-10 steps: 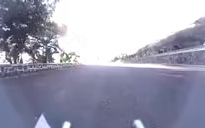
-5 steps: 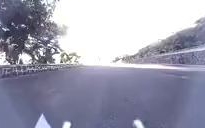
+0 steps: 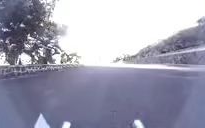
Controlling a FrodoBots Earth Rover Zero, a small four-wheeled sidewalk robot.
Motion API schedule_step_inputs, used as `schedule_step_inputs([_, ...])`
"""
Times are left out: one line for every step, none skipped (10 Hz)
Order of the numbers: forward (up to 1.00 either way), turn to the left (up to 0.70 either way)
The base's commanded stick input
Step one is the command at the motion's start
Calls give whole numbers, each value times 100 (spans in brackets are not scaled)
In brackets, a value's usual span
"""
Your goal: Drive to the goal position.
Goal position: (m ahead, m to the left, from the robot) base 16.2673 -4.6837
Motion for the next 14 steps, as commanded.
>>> schedule_step_inputs([50,0])
schedule_step_inputs([50,0])
schedule_step_inputs([50,0])
schedule_step_inputs([50,-49])
schedule_step_inputs([50,-50])
schedule_step_inputs([50,-50])
schedule_step_inputs([50,-50])
schedule_step_inputs([50,-50])
schedule_step_inputs([50,-50])
schedule_step_inputs([50,-50])
schedule_step_inputs([50,-50])
schedule_step_inputs([50,-50])
schedule_step_inputs([50,-50])
schedule_step_inputs([50,-50])
